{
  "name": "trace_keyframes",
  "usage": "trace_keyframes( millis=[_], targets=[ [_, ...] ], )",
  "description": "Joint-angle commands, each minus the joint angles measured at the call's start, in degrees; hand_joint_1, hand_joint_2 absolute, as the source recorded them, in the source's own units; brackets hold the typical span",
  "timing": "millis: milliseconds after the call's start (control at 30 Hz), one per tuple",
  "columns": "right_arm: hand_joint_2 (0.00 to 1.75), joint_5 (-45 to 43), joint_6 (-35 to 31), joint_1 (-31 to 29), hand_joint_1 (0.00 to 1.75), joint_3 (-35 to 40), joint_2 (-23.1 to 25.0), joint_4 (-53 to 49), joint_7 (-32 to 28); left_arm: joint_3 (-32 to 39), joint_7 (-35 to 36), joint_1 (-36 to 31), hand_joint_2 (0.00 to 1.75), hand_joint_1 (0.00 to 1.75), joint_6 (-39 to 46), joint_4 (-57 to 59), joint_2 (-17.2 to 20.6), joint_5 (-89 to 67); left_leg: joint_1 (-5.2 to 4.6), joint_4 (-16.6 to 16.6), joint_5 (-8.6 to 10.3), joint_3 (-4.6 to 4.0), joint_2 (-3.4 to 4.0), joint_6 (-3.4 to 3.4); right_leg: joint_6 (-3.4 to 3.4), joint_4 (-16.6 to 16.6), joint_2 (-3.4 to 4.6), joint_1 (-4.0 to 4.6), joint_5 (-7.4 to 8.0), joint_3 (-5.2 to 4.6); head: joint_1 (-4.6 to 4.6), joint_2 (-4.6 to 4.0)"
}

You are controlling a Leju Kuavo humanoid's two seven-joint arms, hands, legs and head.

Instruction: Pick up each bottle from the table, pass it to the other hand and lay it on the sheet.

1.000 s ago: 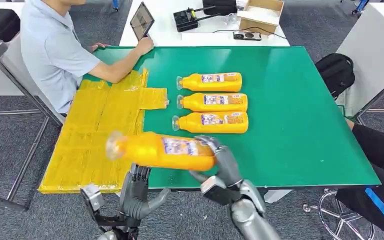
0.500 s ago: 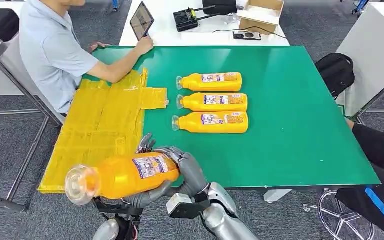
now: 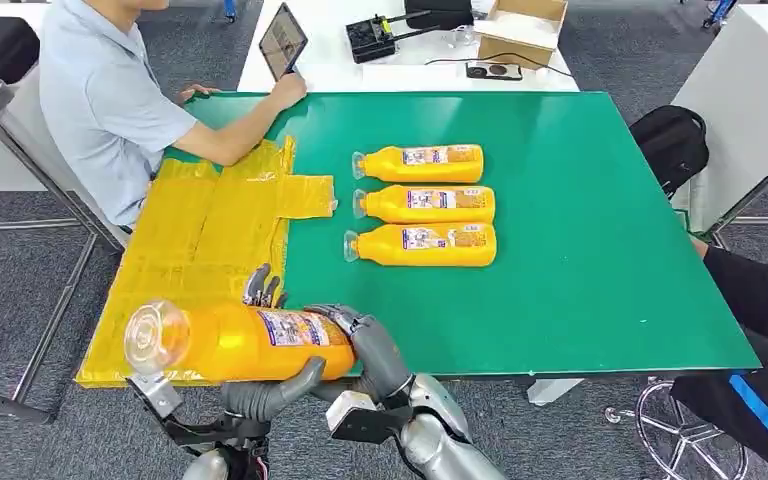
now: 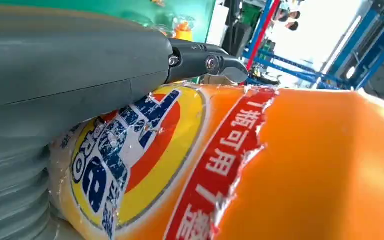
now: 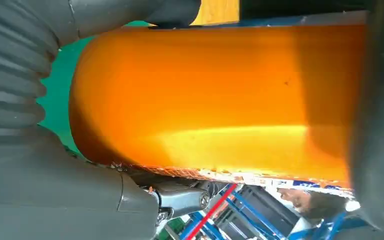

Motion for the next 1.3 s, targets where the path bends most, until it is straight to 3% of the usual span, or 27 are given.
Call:
trace_keyframes(
  millis=[33,133,167,200,233,267,300,667,867,1167,1300],
  targets=[
    [1.75,2.2,-0.7,4.3,1.75,1.7,-2.7,5.5,-0.3,4.7,2.7,-4.0,1.75,1.75,-1.4,0.3,-0.1,7.5,0.03,-0.1,-0.01,0.2,-0.21,0.05,-0.11,-0.1,-0.26,0.06,-0.07,0.28,0.0,0.0],
    [1.75,2.4,-1.3,4.4,1.71,1.3,-3.0,5.3,-0.5,4.1,4.7,-4.3,1.75,1.75,-5.4,1.6,0.3,10.2,0.03,-0.1,-0.01,0.24,-0.29,0.07,-0.13,-0.2,-0.35,0.07,-0.09,0.34,0.0,0.0],
    [1.75,2.1,-1.4,4.4,1.38,0.8,-2.9,5.0,-0.5,3.8,5.7,-4.4,1.75,1.75,-7.0,2.2,0.5,11.3,0.01,-0.1,0.0,0.2,-0.24,0.06,-0.1,-0.1,-0.3,0.04,-0.08,0.26,0.02,0.0],
    [1.75,1.9,-1.4,4.4,0.05,0.4,-2.8,4.7,-0.4,3.5,6.3,-4.4,1.75,1.75,-8.2,2.6,0.6,11.9,0.03,-0.1,-0.02,0.28,-0.3,0.09,-0.15,-0.2,-0.37,0.08,-0.1,0.39,0.0,0.0],
    [1.75,1.1,-1.7,4.6,0.0,-0.8,-2.3,4.2,-0.2,3.7,7.2,-4.3,1.75,1.75,-9.6,3.1,0.4,13.3,0.01,-0.1,-0.01,0.23,-0.27,0.07,-0.12,-0.1,-0.33,0.05,-0.09,0.31,0.0,0.0],
    [1.75,0.9,-1.6,4.6,0.0,-1.0,-2.2,3.9,-0.1,3.8,7.7,-4.1,1.75,1.75,-10.3,3.2,0.4,14.0,0.02,-0.2,-0.03,0.35,-0.31,0.11,-0.17,-0.2,-0.4,0.07,-0.12,0.46,0.02,0.0],
    [0.0,0.9,-1.9,4.9,0.0,-1.3,-2.2,3.6,-0.2,3.9,8.5,-4.1,1.75,1.75,-11.1,3.4,0.5,14.9,0.02,-0.1,-0.01,0.24,-0.28,0.08,-0.13,-0.1,-0.35,0.06,-0.09,0.33,0.0,0.0],
    [0.0,1.9,-5.8,6.6,0.0,-2.1,-2.8,1.5,-2.9,4.7,11.7,-4.5,1.75,1.75,-14.1,5.5,0.7,17.8,-0.02,-0.1,-0.01,0.08,-0.1,0.06,-0.08,-0.1,-0.15,0.01,-0.04,0.13,0.0,0.0],
    [0.0,2.6,-14.7,9.2,0.0,1.2,-6.7,-8.8,-3.9,8.3,7.3,-8.4,1.75,1.75,1.6,6.1,2.5,-2.9,-0.01,0.0,0.0,0.01,-0.16,0.06,-0.09,0.0,-0.19,0.02,-0.04,0.09,0.02,0.0],
    [0.0,3.0,-14.2,9.4,0.0,0.7,-6.5,-9.0,-3.9,9.3,7.7,-8.5,1.75,1.75,1.0,6.4,2.2,-3.3,-0.02,-0.1,-0.03,0.09,-0.05,0.06,-0.09,0.0,-0.08,0.01,-0.04,0.16,0.02,0.0],
    [0.0,0.5,-22.6,10.4,0.0,2.4,-9.8,-17.1,-3.9,10.6,7.0,-11.6,1.75,1.75,17.1,8.2,5.9,-27.3,-0.01,-0.1,-0.06,0.21,-0.07,0.09,-0.18,-0.1,-0.14,0.04,-0.08,0.3,0.02,0.0]
  ],
)
